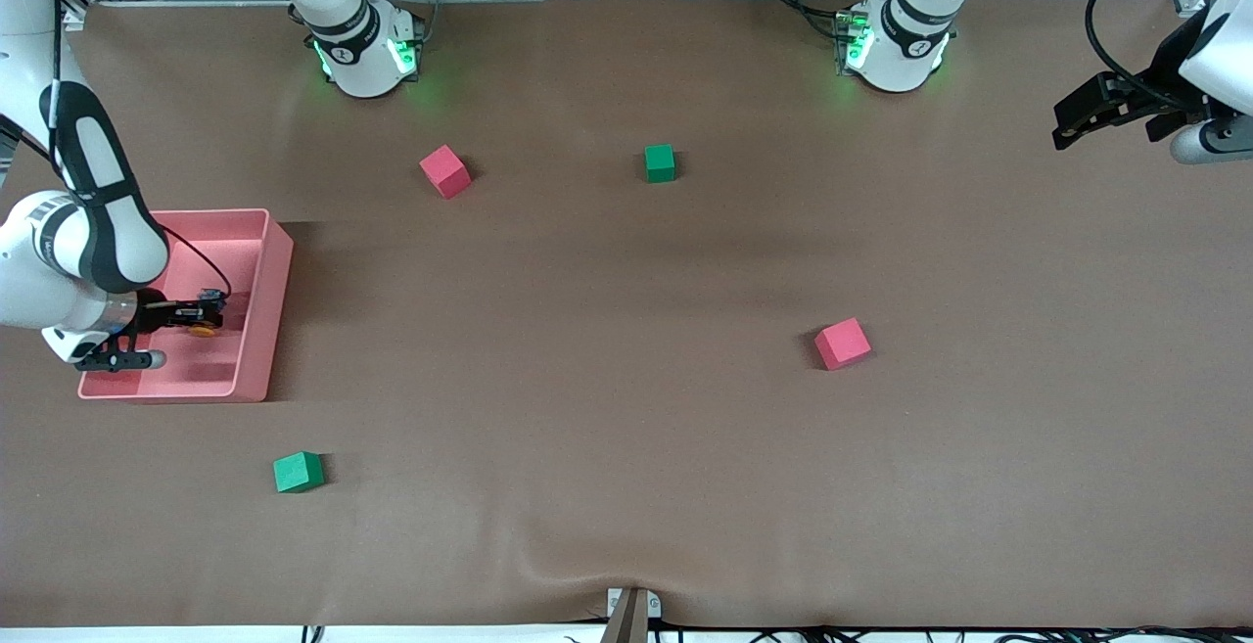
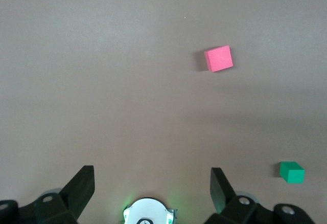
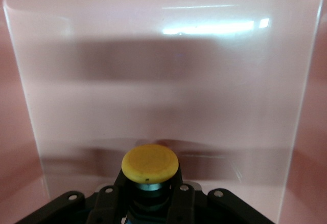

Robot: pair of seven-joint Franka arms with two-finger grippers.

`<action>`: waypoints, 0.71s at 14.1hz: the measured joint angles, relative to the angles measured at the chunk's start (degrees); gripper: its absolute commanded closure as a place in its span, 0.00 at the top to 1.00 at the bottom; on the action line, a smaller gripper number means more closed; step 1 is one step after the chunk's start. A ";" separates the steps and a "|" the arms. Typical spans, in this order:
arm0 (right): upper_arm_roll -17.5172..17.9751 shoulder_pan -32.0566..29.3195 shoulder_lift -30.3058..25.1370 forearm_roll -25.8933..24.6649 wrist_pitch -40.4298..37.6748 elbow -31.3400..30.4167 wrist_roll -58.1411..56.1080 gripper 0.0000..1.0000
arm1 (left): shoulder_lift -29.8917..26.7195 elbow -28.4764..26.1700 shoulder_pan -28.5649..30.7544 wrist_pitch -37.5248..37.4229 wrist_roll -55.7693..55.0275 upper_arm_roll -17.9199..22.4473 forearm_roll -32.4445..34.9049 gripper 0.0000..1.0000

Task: Place and upright button with both arms
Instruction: 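Grasp the yellow-capped button in the tray with the right gripper, then carry the button to mid-table with the right gripper while the left gripper approaches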

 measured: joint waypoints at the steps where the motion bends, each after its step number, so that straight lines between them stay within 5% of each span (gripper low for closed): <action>1: 0.03 0.00 -0.02 0.00 -1.55 0.98 -0.02 0.07 | 0.00 0.00 0.00 0.00 0.00 0.00 0.00 1.00; 10: 1.72 6.00 -1.36 0.13 -32.70 25.95 5.82 0.07 | 0.00 -0.01 0.03 0.00 0.00 0.02 0.00 1.00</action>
